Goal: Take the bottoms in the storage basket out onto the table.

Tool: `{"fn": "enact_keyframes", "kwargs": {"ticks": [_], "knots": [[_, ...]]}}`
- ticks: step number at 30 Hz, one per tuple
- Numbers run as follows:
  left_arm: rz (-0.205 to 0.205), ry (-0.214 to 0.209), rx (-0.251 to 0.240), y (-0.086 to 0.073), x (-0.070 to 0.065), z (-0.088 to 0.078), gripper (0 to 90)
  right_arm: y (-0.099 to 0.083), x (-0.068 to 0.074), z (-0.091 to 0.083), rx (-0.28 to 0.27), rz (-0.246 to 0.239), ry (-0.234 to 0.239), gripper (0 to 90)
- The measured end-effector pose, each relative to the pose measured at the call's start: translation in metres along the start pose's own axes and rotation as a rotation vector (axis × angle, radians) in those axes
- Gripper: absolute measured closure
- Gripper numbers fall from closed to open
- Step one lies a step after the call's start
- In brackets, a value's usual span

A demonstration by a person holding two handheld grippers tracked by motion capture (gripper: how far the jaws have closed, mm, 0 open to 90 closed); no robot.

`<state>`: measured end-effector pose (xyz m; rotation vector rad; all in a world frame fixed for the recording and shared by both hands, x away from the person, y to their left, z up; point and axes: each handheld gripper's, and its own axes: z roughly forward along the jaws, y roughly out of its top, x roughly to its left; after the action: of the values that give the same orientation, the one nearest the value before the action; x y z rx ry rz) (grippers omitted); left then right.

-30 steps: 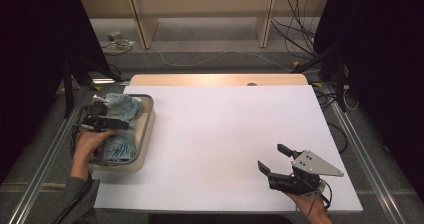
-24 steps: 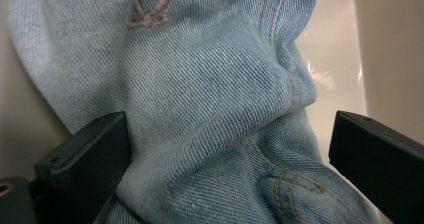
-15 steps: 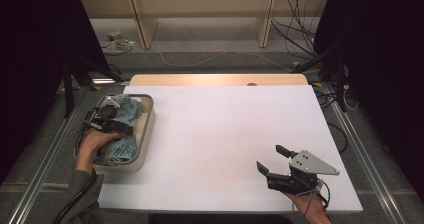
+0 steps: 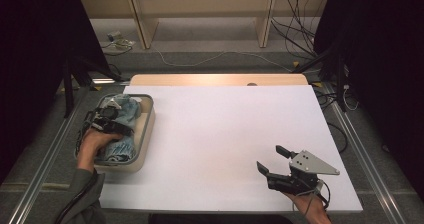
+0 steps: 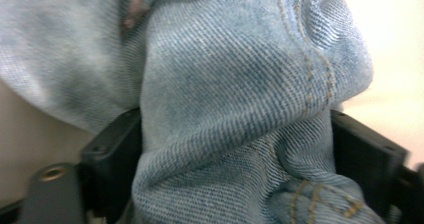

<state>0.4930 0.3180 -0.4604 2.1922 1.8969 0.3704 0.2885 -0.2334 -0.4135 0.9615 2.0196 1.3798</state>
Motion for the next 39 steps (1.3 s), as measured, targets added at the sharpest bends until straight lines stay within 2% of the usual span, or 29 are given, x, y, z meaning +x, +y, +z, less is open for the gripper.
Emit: {"fn": "enact_keyframes", "kwargs": {"ticks": [5,14,17,25,28,32,34,35,36,39], "knots": [[0.011,-0.025,-0.023,-0.002,0.004,-0.004,30.9,0.0,-0.001,0.001,0.005,0.005,-0.008,22.7],[0.004,-0.095,-0.087,-0.008,0.013,-0.01,52.4,0.0,-0.002,0.002,0.017,0.01,-0.015,24.3],[-0.01,-0.141,-0.117,-0.011,0.018,-0.013,55.0,0.0,-0.002,0.002,0.019,0.011,-0.016,24.3],[-0.035,-0.214,-0.191,-0.013,0.023,-0.03,58.8,0.0,-0.003,0.002,0.017,0.017,-0.017,24.3],[-0.028,-0.213,-0.2,-0.013,0.024,-0.033,59.3,0.0,-0.003,0.002,0.018,0.025,-0.02,24.2],[-0.036,-0.245,-0.243,-0.014,0.026,-0.04,60.2,0.0,-0.003,0.001,0.014,0.025,-0.019,24.1],[-0.043,-0.289,-0.291,-0.015,0.028,-0.044,61.3,0.0,-0.003,0.001,0.017,0.026,-0.02,24.1],[-0.055,-0.317,-0.307,-0.016,0.031,-0.046,61.8,0.0,-0.003,0.001,0.017,0.027,-0.02,24.1],[-0.058,-0.327,-0.315,-0.016,0.032,-0.047,62.5,0.0,-0.003,0.001,0.017,0.028,-0.019,24.1],[-0.054,-0.327,-0.321,-0.017,0.033,-0.05,64.0,0.0,-0.003,0.001,0.019,0.021,-0.018,24.1]]}}
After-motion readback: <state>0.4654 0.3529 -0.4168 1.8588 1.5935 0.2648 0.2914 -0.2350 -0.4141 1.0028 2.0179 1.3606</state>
